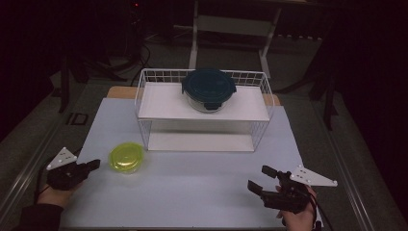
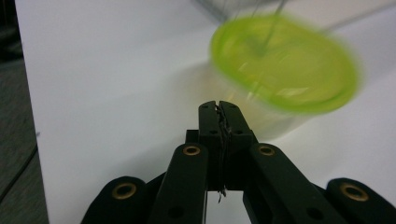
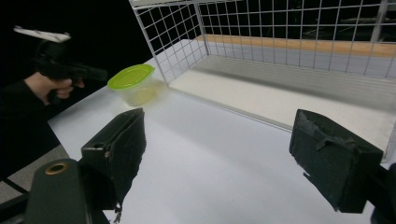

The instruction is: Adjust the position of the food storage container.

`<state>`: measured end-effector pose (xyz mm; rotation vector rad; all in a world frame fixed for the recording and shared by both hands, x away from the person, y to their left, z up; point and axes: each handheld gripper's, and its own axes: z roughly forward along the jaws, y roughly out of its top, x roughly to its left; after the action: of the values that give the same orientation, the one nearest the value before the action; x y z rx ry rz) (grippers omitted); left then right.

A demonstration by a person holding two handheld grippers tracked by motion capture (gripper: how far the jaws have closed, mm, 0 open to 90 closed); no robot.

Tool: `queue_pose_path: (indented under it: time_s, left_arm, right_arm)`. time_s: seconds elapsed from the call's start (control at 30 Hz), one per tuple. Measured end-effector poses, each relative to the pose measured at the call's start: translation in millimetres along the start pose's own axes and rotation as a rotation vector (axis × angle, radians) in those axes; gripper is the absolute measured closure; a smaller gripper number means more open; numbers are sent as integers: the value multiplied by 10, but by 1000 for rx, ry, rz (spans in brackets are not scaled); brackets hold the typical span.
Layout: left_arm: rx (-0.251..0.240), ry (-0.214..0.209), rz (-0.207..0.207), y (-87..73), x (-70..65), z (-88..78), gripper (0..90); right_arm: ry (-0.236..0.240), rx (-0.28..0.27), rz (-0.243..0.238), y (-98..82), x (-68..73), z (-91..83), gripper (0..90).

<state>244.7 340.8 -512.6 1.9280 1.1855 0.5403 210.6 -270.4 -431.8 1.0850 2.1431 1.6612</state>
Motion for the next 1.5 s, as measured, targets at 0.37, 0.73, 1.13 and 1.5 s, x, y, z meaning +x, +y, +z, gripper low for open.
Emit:
queue_pose_path:
  time_s: [0.37,0.73,1.13,1.5]
  left_arm:
    - [79,-45,94,-4,-60,363,889]
    - [91,-117,128,36,-184,433,889]
    - [44,-72,92,138,-4,559,889]
    - [81,-147,140,74,-131,583,888]
  right_arm:
    - [9,-4,14,-15,-23,10,184]
    - [8,-7,17,-13,-24,-1,183]
    - [6,-1,21,-29,-41,22,184]
    - [2,0,30,-39,-61,19,184]
